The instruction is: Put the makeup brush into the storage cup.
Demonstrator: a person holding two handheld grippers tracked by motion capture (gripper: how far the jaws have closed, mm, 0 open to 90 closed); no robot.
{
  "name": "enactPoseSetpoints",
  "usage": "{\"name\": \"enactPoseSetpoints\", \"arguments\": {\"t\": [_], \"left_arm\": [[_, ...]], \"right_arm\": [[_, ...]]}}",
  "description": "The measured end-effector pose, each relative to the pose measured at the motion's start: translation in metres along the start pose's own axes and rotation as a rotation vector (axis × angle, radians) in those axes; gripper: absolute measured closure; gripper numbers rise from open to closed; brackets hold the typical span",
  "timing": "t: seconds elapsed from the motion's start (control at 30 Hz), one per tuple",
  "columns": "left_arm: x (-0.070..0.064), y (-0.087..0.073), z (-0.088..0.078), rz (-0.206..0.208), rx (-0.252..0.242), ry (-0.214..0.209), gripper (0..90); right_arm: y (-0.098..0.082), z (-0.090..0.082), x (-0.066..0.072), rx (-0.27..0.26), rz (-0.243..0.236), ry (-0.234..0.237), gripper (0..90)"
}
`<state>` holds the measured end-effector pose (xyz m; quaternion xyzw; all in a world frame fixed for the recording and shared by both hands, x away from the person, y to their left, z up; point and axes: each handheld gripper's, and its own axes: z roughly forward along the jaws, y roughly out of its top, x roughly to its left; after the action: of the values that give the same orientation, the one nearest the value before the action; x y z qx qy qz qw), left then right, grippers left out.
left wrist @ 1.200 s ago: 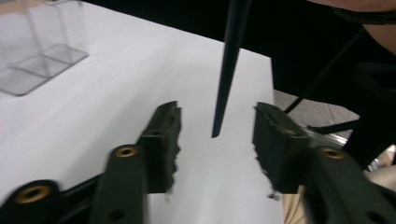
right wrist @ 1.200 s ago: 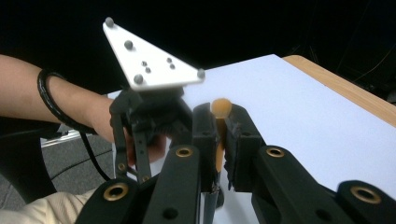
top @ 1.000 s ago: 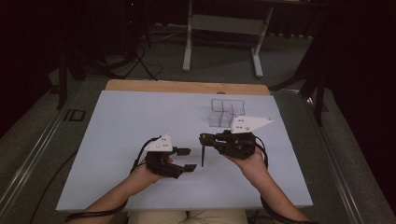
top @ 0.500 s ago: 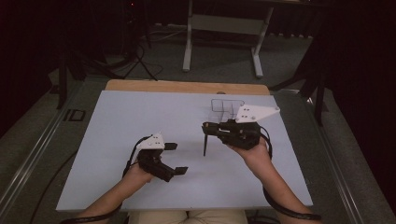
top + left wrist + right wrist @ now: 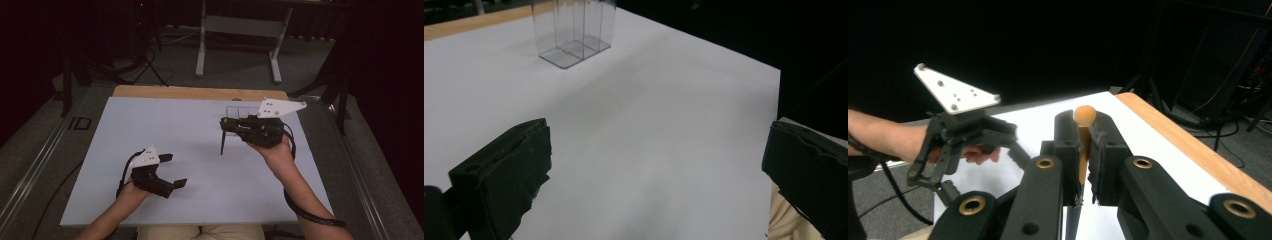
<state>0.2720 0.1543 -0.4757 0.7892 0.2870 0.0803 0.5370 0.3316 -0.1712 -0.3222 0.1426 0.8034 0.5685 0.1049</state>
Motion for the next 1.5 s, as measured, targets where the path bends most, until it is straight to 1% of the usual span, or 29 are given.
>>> {"name": "enactPoseSetpoints", "arguments": {"t": [0.03, 0.1, 0.13, 0.2, 0.27, 0.33, 0.43, 0.53, 0.57, 0.7, 0.77, 0.8, 0.83, 0.87, 0.93, 1.0, 1.07, 1.13, 1.2, 1.3, 1.33, 1.5], "left_arm": [[0.0, -0.002, -0.002, -0.006, -0.01, 0.011, 0.4], [0.001, -0.006, -0.006, -0.012, -0.02, 0.009, 0.4], [0.001, -0.008, -0.008, -0.012, -0.024, 0.023, 0.4], [0.001, -0.011, -0.01, -0.018, -0.03, 0.026, 0.4], [0.002, -0.015, -0.013, -0.021, -0.043, 0.049, 0.5], [0.003, -0.018, -0.015, -0.019, -0.042, 0.066, 0.5], [0.003, -0.022, -0.017, -0.021, -0.051, 0.079, 0.5], [0.003, -0.025, -0.018, -0.034, -0.054, 0.078, 0.5], [0.004, -0.026, -0.018, -0.029, -0.048, 0.081, 0.5], [0.003, -0.028, -0.018, -0.026, -0.056, 0.099, 0.5], [0.003, -0.028, -0.019, -0.025, -0.059, 0.096, 0.5], [0.004, -0.029, -0.019, -0.028, -0.067, 0.103, 0.5], [0.004, -0.029, -0.02, -0.033, -0.072, 0.096, 0.5], [0.005, -0.03, -0.02, -0.035, -0.073, 0.103, 0.5], [0.005, -0.03, -0.021, -0.042, -0.081, 0.099, 0.5], [0.005, -0.03, -0.022, -0.038, -0.088, 0.107, 0.5], [0.005, -0.029, -0.023, -0.043, -0.098, 0.108, 0.5], [0.006, -0.029, -0.023, -0.045, -0.1, 0.096, 0.5], [0.005, -0.03, -0.023, -0.038, -0.095, 0.104, 0.5], [0.005, -0.03, -0.023, -0.037, -0.096, 0.105, 0.5], [0.005, -0.03, -0.023, -0.04, -0.096, 0.098, 0.5], [0.005, -0.03, -0.025, -0.036, -0.106, 0.105, 0.5]], "right_arm": [[0.002, -0.001, -0.001, -0.006, -0.001, -0.005, 83.8], [0.005, -0.001, -0.004, -0.008, -0.004, -0.013, 83.8], [0.007, -0.002, -0.006, -0.012, -0.005, -0.018, 83.8], [0.009, -0.003, -0.009, -0.016, -0.006, -0.028, 83.8], [0.012, -0.004, -0.012, -0.02, -0.004, -0.036, 83.8], [0.015, -0.005, -0.015, -0.022, -0.006, -0.048, 83.8], [0.021, -0.007, -0.021, -0.034, -0.009, -0.063, 83.8], [0.028, -0.009, -0.027, -0.043, -0.013, -0.079, 83.8], [0.03, -0.009, -0.028, -0.044, -0.014, -0.084, 83.8], [0.039, -0.011, -0.036, -0.052, -0.015, -0.101, 83.8], [0.043, -0.011, -0.04, -0.052, -0.017, -0.111, 83.8], [0.046, -0.01, -0.043, -0.05, -0.016, -0.117, 83.8], [0.048, -0.01, -0.045, -0.047, -0.019, -0.124, 83.8], [0.05, -0.009, -0.047, -0.042, -0.02, -0.129, 83.8], [0.054, -0.008, -0.05, -0.041, -0.023, -0.138, 83.8], [0.057, -0.007, -0.054, -0.036, -0.023, -0.146, 83.8], [0.059, -0.006, -0.058, -0.039, -0.019, -0.152, 83.8], [0.061, -0.005, -0.063, -0.038, -0.016, -0.164, 83.8], [0.062, -0.003, -0.067, -0.041, -0.009, -0.174, 83.8], [0.063, -0.001, -0.075, -0.045, 0.001, -0.192, 83.8], [0.063, -0.001, -0.078, -0.048, 0.004, -0.2, 83.8], [0.058, -0.001, -0.091, -0.064, 0.025, -0.243, 83.8]]}}
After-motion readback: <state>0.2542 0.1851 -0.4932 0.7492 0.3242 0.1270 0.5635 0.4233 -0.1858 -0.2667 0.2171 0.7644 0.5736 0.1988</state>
